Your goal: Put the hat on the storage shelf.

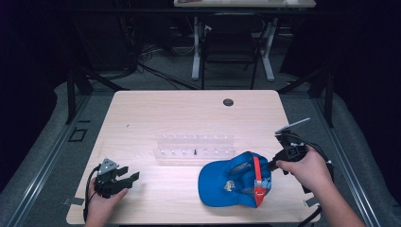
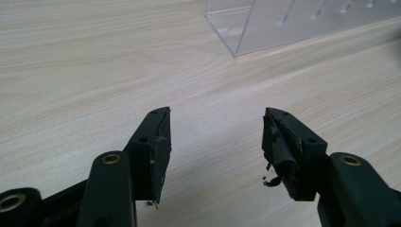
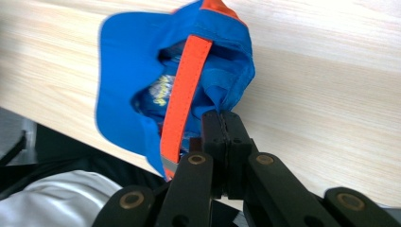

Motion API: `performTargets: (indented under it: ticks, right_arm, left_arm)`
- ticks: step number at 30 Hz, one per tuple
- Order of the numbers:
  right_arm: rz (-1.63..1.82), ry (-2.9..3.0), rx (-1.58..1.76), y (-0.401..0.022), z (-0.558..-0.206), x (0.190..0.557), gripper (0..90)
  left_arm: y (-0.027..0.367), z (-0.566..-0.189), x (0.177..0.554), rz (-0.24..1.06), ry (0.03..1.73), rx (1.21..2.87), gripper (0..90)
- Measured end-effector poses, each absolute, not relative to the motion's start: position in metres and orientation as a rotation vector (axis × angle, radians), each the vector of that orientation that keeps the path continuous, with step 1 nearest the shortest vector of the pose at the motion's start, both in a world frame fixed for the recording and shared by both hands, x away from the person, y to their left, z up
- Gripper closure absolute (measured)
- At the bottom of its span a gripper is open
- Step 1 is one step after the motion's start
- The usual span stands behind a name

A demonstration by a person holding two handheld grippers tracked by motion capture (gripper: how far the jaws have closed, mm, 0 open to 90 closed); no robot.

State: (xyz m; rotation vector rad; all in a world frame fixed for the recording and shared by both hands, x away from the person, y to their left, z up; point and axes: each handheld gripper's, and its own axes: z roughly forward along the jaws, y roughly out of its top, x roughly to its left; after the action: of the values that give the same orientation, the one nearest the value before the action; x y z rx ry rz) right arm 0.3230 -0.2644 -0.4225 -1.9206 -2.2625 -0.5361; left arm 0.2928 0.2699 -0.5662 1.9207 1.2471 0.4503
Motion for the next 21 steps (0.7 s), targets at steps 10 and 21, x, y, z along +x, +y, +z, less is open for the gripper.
performTargets:
  ticks: [10,21]
  right_arm:
    - [-0.631,-2.139,-1.901,-0.271,-0.415,0.325,90.0]
    - [-0.706,-2.02,-1.86,-0.278,-0.411,0.327,90.0]
  left_arm:
    - [0.27,-0.566,0.293,0.451,1.246,1.922,43.3]
    - [0.269,-0.566,0.292,0.451,1.243,1.925,43.3]
